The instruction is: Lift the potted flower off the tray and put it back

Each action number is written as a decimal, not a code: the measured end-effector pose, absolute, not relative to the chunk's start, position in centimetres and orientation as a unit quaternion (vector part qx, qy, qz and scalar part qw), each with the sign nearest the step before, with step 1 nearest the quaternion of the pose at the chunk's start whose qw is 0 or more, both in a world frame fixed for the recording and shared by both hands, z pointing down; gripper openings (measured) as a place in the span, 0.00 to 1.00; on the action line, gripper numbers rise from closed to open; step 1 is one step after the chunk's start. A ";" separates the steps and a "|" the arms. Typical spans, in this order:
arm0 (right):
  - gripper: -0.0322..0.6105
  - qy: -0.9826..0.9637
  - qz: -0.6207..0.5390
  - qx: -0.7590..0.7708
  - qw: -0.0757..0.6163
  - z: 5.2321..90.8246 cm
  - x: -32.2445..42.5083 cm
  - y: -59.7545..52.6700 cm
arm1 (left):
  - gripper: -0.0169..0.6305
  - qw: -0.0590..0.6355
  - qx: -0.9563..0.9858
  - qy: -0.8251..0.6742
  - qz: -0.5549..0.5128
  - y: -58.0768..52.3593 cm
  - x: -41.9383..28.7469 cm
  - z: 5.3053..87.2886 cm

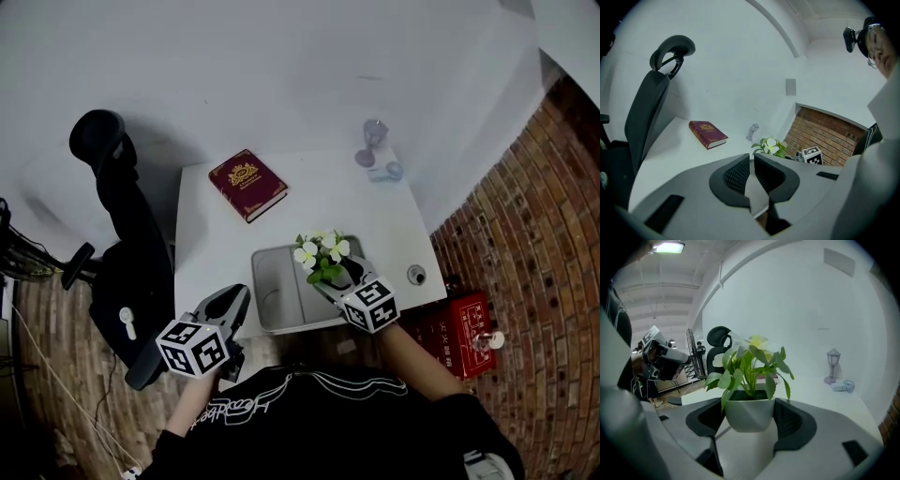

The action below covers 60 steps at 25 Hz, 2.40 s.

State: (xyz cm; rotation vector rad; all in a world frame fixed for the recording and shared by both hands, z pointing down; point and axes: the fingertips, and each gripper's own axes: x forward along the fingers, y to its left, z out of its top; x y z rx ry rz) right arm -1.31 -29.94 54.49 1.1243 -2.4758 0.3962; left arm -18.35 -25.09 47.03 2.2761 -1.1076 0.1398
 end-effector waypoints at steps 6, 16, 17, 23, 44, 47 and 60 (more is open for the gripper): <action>0.55 -0.874 0.156 0.406 0.214 58.1 -1.2 -31.4 | 0.11 0.302 0.853 -0.420 0.063 -26.2 -19.2 47.7; 0.56 -0.874 0.141 0.396 0.243 61.0 -1.6 -32.0 | 0.11 0.305 0.853 -0.418 0.069 -28.0 -19.5 48.5; 0.56 -0.873 0.141 0.396 0.246 61.0 -1.6 -32.0 | 0.11 0.304 0.854 -0.417 0.069 -28.1 -19.5 48.4; 0.67 -0.870 0.163 0.395 0.246 61.4 -1.5 -31.6 | 0.11 0.303 0.855 -0.417 0.061 -28.0 -19.4 48.1; 0.44 -0.948 0.139 0.287 -0.012 41.7 0.2 -22.4 | 0.11 0.251 0.875 -0.409 0.061 -21.2 -13.4 43.6; 0.24 -0.957 0.127 0.260 -0.025 39.7 1.0 -20.0 | 0.11 0.241 0.881 -0.404 0.048 -19.2 -11.2 41.7; 0.05 -0.966 0.202 0.153 -0.053 38.1 7.0 -11.0 | 0.11 0.226 0.892 -0.390 0.036 -9.9 -1.4 39.2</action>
